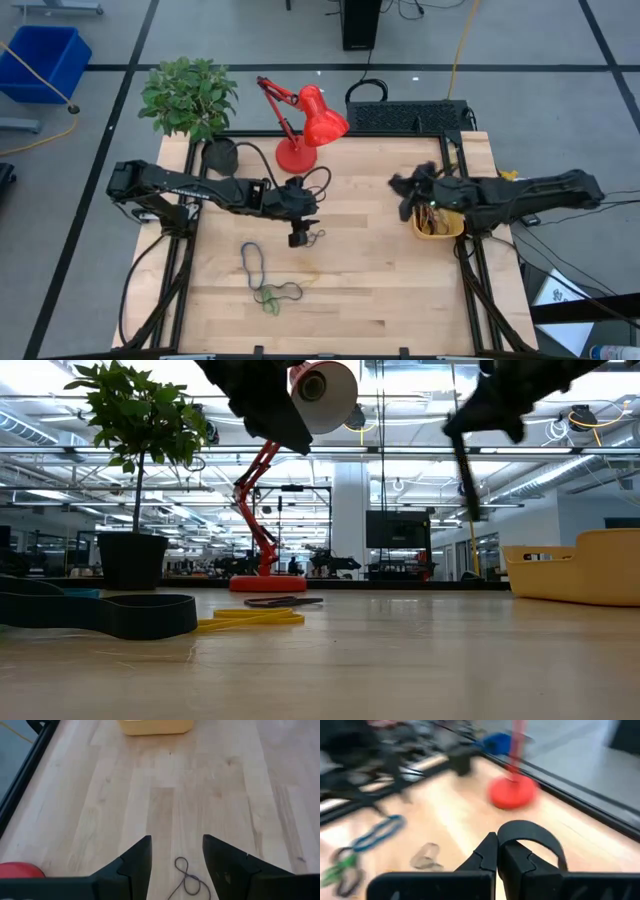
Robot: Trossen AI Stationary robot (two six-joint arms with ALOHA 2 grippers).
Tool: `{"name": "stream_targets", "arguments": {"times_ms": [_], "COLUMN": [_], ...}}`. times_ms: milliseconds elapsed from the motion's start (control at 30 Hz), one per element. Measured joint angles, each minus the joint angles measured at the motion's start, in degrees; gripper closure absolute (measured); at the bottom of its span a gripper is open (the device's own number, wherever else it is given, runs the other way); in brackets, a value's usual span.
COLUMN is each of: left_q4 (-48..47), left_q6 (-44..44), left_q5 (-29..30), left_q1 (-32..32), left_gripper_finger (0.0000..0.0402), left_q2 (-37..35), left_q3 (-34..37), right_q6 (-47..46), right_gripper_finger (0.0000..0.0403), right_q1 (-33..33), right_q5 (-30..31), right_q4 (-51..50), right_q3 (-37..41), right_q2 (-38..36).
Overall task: Pick and place rubber bands into bin
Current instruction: Put the top black rubber band into the yellow bin
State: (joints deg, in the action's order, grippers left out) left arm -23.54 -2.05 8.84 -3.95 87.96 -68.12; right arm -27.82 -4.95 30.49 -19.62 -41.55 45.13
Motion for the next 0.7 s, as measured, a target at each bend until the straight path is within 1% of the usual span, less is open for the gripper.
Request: {"name": "stream_targets", "arguments": {"times_ms": [67, 167, 333, 400, 533, 700], "left_q4": [0.01, 0.08, 0.1, 0.09, 0.14, 0.19], "left_q6": [0.37, 0.43, 0.44, 0.44, 0.45, 0.47], "left_q5": [0.0, 0.02, 0.04, 0.07, 0.13, 0.23], "left_q1": [-0.02, 0.13, 0.67, 0.8, 0.99, 1.08], "left_gripper_finger": [0.0219, 0.022, 0.022, 0.022, 0.022, 0.022], "left_q2": [0.0, 0.0, 0.0, 0.0, 0.0, 0.0], "left_q3": [0.0, 0.0, 0.0, 0.0, 0.0, 0.0], "right_q6": [-5.28, -13.51, -22.85, -26.21, -30.36, -31.59], "right_gripper_finger": [0.0403, 0.0403, 0.0403, 0.0403, 0.0403, 0.0403], "right_q1": [0.07, 0.99, 1.82, 2.19, 2.54, 2.73], "right_q5": [2.35, 2.5, 2.2, 0.54, -3.27, -6.95], "right_q4": [-9.82, -22.06, -35.18, -40.22, -46.31, -47.03], "right_q3": [-2.28, -5.39, -6.52, -6.52, -5.77, -2.48], "right_q2": [-1.6, -2.49, -1.79, -1.05, 0.65, 2.42]}}
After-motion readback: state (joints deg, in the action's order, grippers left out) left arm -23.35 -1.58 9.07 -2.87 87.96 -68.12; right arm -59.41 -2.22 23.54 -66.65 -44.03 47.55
